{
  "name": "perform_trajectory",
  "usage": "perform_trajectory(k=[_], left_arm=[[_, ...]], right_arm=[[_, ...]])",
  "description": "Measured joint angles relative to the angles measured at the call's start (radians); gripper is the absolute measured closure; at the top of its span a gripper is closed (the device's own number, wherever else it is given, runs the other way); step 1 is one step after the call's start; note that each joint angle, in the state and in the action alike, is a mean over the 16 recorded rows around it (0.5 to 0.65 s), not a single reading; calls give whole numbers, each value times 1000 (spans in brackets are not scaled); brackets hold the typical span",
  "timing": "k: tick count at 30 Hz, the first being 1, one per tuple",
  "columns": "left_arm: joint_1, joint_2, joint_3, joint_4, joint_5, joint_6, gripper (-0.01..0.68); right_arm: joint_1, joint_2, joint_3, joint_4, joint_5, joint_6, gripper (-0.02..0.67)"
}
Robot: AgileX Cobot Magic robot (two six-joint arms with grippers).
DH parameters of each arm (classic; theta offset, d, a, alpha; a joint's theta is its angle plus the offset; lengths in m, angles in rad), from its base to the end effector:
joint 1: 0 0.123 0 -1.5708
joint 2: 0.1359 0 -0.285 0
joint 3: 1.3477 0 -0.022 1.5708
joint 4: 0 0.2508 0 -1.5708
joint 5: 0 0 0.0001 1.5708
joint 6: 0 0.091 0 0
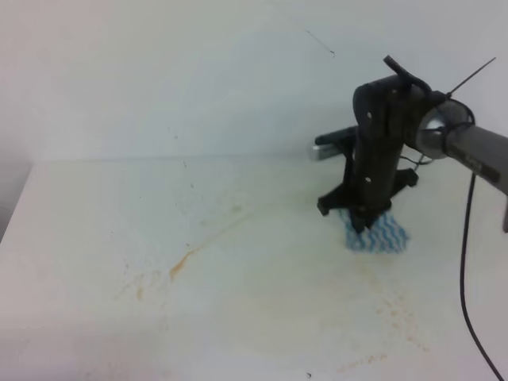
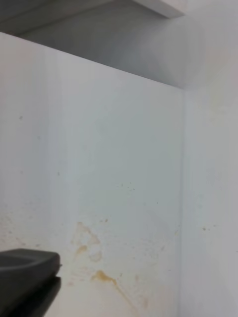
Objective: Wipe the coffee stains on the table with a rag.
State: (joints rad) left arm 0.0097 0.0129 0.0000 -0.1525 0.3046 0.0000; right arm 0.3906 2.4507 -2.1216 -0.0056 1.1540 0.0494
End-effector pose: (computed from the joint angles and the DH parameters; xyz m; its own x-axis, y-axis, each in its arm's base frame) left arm 0.0552 -0.0036 0.1853 -0.2277 -0.1471 -0.9626 0.0017 0.9885 -0.1515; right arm 0.4687 0.1925 0.1448 -0.9275 -0.3309 -0.1741 -0.3366 0.9416 0.0032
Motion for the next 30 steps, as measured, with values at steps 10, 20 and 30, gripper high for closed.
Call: perform_trajectory(k=[10, 20, 30], left_arm=[[0, 0, 2, 0, 1, 0, 677], [0, 0, 0, 0, 0, 0, 677], [0, 0, 0, 0, 1, 0, 677]], right_arm=[[40, -347, 602, 22, -200, -73, 620], [162, -528, 892, 45, -343, -122, 620], [240, -446, 830, -96, -379, 14, 607]])
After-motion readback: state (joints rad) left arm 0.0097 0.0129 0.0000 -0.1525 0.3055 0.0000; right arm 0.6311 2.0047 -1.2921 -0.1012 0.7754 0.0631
